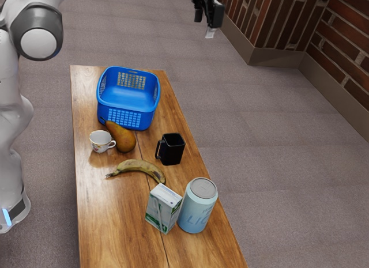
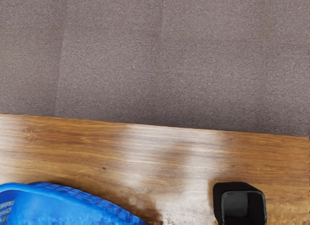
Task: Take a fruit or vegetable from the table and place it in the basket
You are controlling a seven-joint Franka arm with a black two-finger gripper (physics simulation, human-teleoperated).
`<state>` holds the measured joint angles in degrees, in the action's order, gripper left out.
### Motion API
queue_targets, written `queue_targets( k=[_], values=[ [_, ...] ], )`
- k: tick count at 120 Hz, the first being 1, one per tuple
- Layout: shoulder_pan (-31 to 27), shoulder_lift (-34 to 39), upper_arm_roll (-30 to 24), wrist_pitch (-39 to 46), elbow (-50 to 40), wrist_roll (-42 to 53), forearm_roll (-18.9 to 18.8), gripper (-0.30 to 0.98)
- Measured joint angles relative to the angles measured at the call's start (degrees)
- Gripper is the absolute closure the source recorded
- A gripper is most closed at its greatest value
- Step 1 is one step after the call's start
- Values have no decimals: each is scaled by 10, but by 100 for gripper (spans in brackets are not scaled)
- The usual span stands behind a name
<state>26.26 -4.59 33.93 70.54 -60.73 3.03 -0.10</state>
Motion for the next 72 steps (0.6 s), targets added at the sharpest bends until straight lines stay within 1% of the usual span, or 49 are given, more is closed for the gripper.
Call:
queue_targets(
  k=[17,33,39,47,63,72],
  values=[
    [-8,-2,-15,-17,-3,5,12,2],
    [-12,-83,-19,-15,-23,11,44,2],
    [-10,-100,-18,2,-59,16,56,2],
    [2,-105,-15,34,-114,22,67,2],
    [33,-76,-8,121,-258,31,78,2],
    [83,-57,39,178,-338,36,81,2]
  ],
)
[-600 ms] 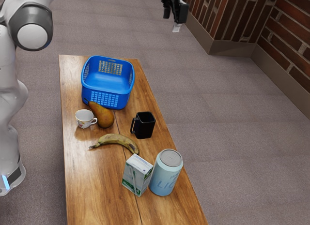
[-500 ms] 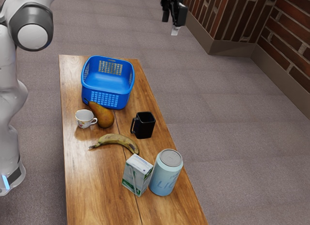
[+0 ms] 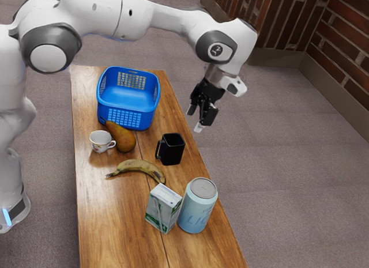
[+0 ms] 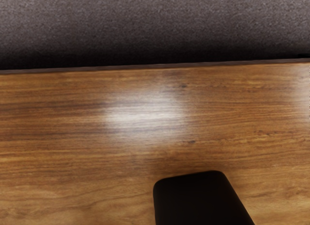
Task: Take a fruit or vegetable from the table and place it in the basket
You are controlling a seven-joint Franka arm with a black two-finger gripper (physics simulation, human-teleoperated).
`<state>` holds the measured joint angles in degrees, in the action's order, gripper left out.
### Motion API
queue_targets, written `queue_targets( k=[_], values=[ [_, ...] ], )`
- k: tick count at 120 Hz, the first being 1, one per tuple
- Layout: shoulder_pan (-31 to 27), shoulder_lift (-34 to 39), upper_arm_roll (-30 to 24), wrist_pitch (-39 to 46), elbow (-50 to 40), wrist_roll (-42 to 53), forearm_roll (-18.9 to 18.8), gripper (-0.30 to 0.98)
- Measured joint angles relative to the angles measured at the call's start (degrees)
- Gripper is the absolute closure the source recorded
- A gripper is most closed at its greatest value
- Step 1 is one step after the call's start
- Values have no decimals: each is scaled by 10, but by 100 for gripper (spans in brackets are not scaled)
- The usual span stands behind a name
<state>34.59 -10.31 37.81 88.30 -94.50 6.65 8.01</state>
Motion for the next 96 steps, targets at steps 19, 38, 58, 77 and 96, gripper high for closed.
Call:
queue_targets(
  k=[19,38,58,77,96],
  values=[
    [31,4,39,79,-44,10,2,2],
    [9,34,-3,84,-48,18,1,2],
    [-69,122,-81,-26,49,15,-20,2],
    [-320,254,-433,-90,19,-7,-35,2],
    [-444,389,-560,-60,-149,-27,-15,2]
  ],
)
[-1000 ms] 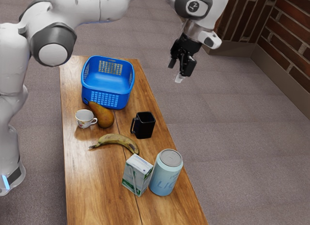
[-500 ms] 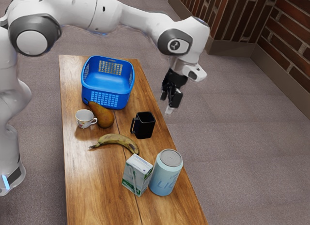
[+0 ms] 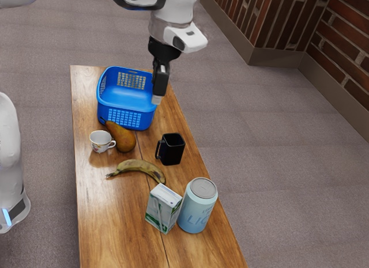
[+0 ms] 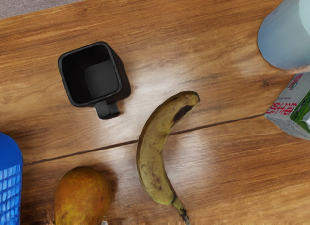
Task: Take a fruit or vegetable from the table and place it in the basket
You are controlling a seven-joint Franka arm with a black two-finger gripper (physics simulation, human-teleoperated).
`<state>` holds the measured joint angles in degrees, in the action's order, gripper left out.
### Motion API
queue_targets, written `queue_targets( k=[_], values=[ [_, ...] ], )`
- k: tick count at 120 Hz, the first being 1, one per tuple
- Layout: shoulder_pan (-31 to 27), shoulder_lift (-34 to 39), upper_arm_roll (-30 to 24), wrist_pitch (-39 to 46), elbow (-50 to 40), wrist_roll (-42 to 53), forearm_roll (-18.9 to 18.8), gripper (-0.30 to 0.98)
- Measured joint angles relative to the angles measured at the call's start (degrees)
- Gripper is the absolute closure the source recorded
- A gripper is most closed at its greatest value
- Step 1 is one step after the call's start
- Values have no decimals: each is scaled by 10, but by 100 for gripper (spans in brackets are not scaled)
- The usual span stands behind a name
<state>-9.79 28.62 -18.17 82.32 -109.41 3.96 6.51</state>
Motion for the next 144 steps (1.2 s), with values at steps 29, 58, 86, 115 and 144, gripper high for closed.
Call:
queue_targets(
  k=[29,58,86,115,144],
  values=[
    [10,16,-8,84,-147,-21,17,2],
    [-3,111,-49,117,-218,-36,47,2],
    [-70,188,-143,110,-243,-44,105,2],
    [-66,151,-146,122,-284,-50,118,2],
    [-54,129,-146,127,-309,-54,121,3]
  ],
)
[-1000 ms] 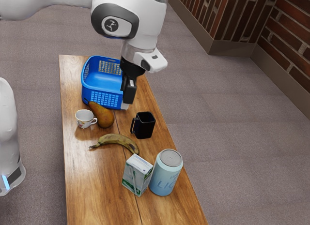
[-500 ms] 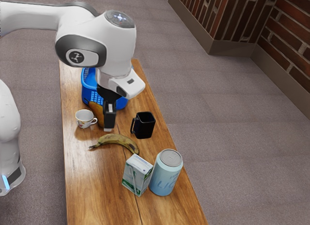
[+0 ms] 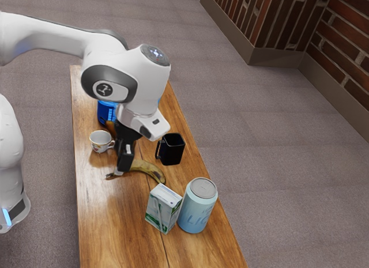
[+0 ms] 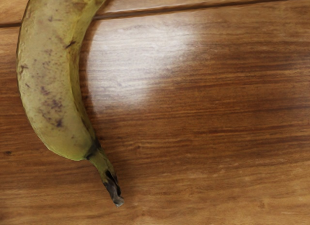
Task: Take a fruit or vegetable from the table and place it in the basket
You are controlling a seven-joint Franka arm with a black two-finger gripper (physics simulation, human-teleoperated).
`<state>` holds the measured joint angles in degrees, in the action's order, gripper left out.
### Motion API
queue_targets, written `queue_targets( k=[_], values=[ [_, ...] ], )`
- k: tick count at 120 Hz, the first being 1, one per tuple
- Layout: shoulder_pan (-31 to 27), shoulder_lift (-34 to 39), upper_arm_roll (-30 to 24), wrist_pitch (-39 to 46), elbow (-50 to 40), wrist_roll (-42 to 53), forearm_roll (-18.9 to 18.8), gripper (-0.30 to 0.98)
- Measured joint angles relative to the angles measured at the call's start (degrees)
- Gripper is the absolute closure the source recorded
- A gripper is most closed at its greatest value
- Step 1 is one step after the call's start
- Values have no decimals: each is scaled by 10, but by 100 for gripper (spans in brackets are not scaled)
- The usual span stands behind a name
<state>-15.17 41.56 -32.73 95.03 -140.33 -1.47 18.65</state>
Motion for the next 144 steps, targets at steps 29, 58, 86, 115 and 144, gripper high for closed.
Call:
queue_targets(
  k=[29,58,86,115,144],
  values=[
    [68,-50,66,18,0,-3,-23,3],
    [118,-111,142,41,1,-5,-58,3],
    [125,-146,159,65,2,-6,-73,3],
    [130,-162,190,90,3,-7,-90,3],
    [136,-187,191,115,4,-7,-97,3]
  ],
)
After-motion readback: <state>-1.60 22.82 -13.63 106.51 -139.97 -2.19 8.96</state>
